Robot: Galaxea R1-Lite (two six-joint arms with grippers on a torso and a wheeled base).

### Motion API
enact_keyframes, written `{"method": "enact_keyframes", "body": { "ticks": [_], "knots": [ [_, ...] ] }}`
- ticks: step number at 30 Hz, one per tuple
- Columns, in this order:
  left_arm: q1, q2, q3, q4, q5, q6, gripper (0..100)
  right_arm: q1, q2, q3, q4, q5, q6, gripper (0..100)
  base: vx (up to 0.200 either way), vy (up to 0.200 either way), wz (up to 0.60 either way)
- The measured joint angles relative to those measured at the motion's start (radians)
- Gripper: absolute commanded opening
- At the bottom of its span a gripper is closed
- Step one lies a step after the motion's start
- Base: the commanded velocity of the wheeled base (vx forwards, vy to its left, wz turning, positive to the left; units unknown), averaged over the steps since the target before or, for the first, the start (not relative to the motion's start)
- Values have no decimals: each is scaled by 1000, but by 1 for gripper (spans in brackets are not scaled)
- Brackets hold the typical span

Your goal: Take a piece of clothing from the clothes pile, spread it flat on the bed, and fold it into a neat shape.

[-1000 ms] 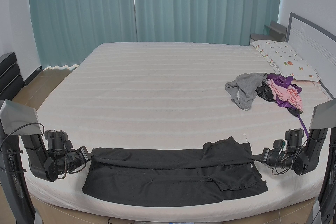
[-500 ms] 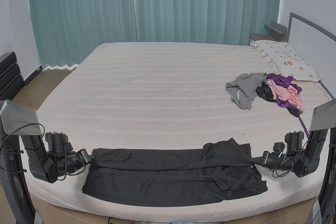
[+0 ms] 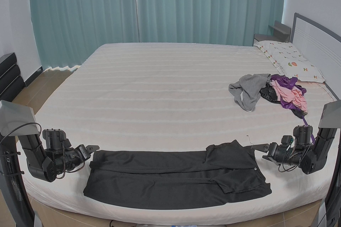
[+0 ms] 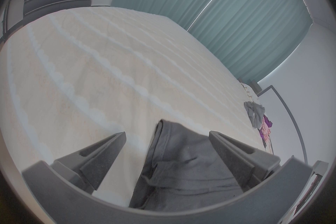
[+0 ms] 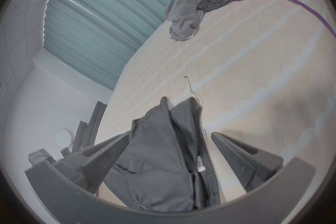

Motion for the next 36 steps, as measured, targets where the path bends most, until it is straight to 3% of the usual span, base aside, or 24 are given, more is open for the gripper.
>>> {"method": "enact_keyframes", "body": {
  "ticks": [12, 18, 19, 30, 36],
  "knots": [
    [-31, 26, -196, 162, 0, -55, 100, 11, 25, -116, 31, -12, 67, 100, 0, 0, 0],
    [-50, 68, -239, 173, 3, -55, 100, 15, 62, -150, 34, -20, 115, 100, 0, 0, 0],
    [-53, 75, -242, 173, 4, -52, 0, 15, 67, -153, 34, -20, 116, 100, 0, 0, 0],
    [-53, 104, -244, 163, 18, -39, 0, 21, 96, -167, 33, -65, 118, 100, 0, 0, 0],
    [-41, 103, -239, 163, 70, -42, 0, 35, 114, -190, 34, -106, 117, 100, 0, 0, 0]
  ]
}}
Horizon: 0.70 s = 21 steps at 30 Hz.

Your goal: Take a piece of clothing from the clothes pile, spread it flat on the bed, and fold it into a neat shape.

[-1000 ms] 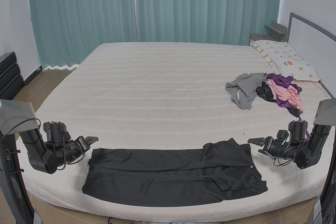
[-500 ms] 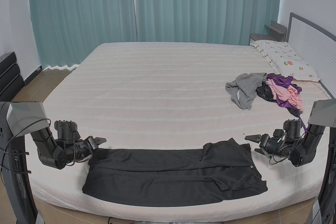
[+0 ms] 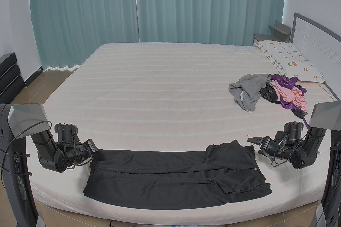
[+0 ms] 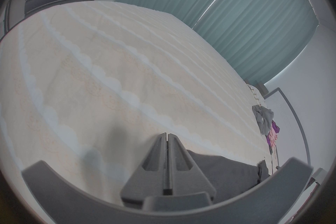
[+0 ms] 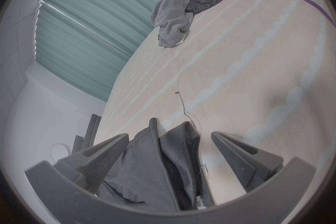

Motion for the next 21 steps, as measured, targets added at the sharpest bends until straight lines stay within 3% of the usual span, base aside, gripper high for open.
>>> {"method": "enact_keyframes", "body": {
  "ticks": [19, 20, 21],
  "knots": [
    [18, 3, 4, -21, 11, -3, 0, 24, 32, -47, 1, -19, 1, 100, 0, 0, 0],
    [18, 4, 4, -21, 11, -2, 0, 24, 34, -47, 1, -19, 0, 0, 0, 0, 0],
    [18, 4, 5, -21, 11, -3, 0, 24, 35, -47, 1, -20, 0, 0, 0, 0, 0]
  ]
}}
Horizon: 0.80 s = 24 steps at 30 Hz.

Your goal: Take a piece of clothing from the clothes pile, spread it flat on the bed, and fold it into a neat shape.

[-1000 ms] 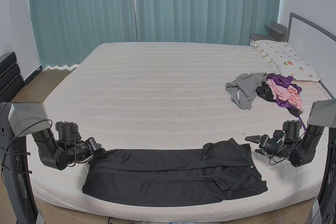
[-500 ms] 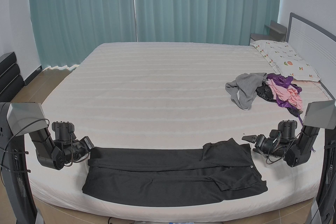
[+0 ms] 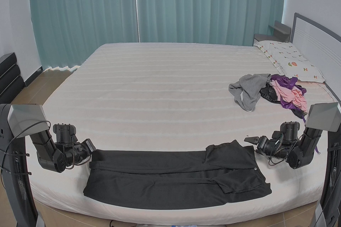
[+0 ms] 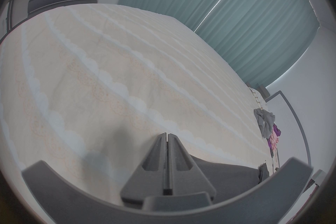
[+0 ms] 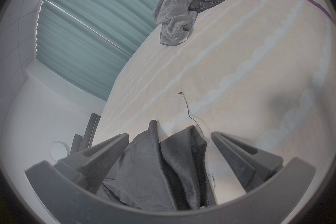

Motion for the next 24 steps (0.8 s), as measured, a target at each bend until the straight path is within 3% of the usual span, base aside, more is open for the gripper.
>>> {"method": "enact_keyframes", "body": {
  "ticks": [7, 24],
  "knots": [
    [-1, 1, 0, 0, 0, 0, 0, 0, 12, -16, -1, -41, -2, 0, 0, 0, 0],
    [-1, 1, 1, 0, -1, 0, 0, -29, 16, -36, -5, -42, 2, 0, 0, 0, 0]
  ]
}}
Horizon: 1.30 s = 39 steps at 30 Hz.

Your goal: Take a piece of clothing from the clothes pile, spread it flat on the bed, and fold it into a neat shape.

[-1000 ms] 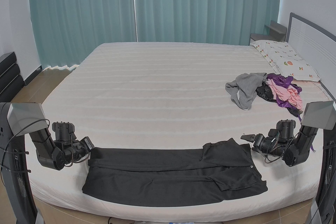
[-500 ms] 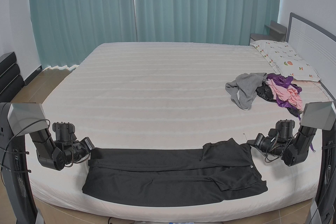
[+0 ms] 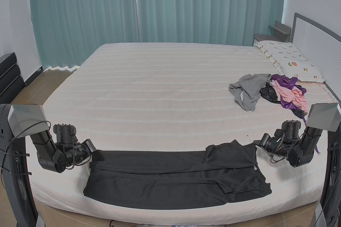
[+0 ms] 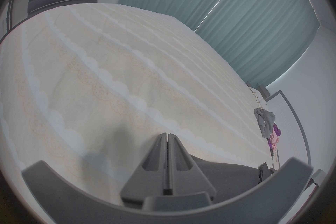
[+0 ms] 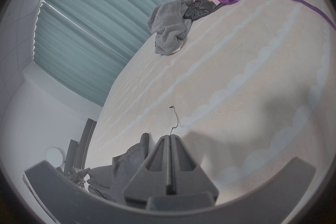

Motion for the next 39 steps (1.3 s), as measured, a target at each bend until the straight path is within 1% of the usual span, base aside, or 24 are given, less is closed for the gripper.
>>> {"method": "enact_keyframes", "body": {
  "ticks": [1, 2, 3, 4, 12, 14, 17, 20, 23, 25, 27, 30, 39],
  "knots": [
    [0, 0, 0, 0, 0, 0, 0, -1, 0, 0, 0, 0, 0, 0, 0, 0, 0],
    [0, 0, 0, 0, -1, -1, 0, -1, 1, 0, 0, 0, 0, 100, 0, 0, 0],
    [0, 0, 0, 0, -1, -2, 0, -1, 1, 0, -1, 0, -1, 100, 0, 0, 0],
    [0, 0, 1, 1, -2, -3, 100, -1, 1, 2, -3, 0, -1, 100, 0, 0, 0],
    [1, -6, 10, 1, -4, -17, 100, -1, -24, 26, -23, 10, 1, 100, 0, 0, 0],
    [3, -7, 10, 2, -9, -43, 100, -1, -52, 47, -25, 37, 1, 100, 0, 0, 0],
    [11, -15, 10, 6, -25, -102, 100, 8, -96, 84, -27, 94, 0, 100, 0, 0, 0],
    [23, -30, 12, 11, -54, -136, 100, 36, -130, 106, -25, 116, -6, 100, 0, 0, 0],
    [33, -42, 16, 12, -81, -151, 100, 54, -148, 115, -20, 120, -18, 100, 0, 0, 0],
    [42, -50, 22, 13, -113, -162, 100, 75, -150, 118, -12, 120, -43, 100, 0, 0, 0],
    [49, -56, 26, 12, -124, -171, 100, 92, -143, 118, -5, 121, -78, 100, 0, 0, 0],
    [55, -63, 30, 12, -130, -179, 100, 108, -122, 114, 9, 121, -124, 100, 0, 0, 0],
    [57, -66, 34, 12, -131, -181, 100, 119, -70, 94, 30, 120, -163, 100, 0, 0, 0]
  ]
}}
